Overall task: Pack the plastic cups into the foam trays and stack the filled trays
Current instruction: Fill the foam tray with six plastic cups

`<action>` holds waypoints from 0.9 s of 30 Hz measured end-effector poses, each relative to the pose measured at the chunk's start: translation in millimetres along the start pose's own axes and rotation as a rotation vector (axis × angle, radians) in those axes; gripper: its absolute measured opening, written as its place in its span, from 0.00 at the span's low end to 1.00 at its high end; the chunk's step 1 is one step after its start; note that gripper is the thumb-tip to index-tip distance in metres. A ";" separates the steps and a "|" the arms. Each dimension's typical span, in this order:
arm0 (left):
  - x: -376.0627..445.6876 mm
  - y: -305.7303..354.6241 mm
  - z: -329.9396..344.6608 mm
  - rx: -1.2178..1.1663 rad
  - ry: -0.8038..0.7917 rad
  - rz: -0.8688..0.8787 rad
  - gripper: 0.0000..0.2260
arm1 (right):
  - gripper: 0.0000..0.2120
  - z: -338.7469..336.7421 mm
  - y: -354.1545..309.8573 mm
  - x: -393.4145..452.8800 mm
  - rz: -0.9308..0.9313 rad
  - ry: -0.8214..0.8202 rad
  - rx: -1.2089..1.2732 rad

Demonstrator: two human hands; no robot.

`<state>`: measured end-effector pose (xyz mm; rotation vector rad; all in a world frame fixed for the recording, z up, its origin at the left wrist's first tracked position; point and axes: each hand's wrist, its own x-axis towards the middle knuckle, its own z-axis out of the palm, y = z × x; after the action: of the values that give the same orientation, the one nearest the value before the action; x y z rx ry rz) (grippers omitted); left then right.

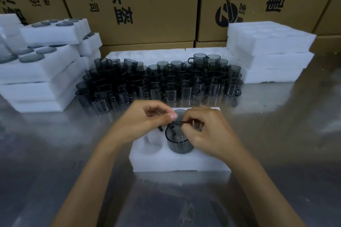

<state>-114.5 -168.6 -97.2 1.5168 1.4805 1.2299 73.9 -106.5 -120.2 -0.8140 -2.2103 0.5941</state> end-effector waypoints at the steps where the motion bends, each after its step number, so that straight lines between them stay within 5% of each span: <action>1: 0.7 -1.1 0.5 0.016 -0.022 -0.009 0.06 | 0.06 -0.4 2.0 -0.1 0.009 -0.007 0.000; 6: 3.2 -7.3 -1.9 0.081 -0.056 -0.014 0.06 | 0.17 0.9 10.2 0.8 0.040 -0.018 -0.039; 15: 7.9 -18.0 -8.1 0.321 -0.052 -0.079 0.25 | 0.13 -3.3 18.9 2.0 0.015 -0.079 -0.264; 27: 8.7 -27.2 -9.7 0.401 -0.120 -0.129 0.27 | 0.21 -5.0 17.9 2.9 0.099 -0.115 -0.236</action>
<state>-133.7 -158.0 -117.9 1.6844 1.7864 0.7817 82.6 -91.2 -126.5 -1.0377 -2.3871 0.4416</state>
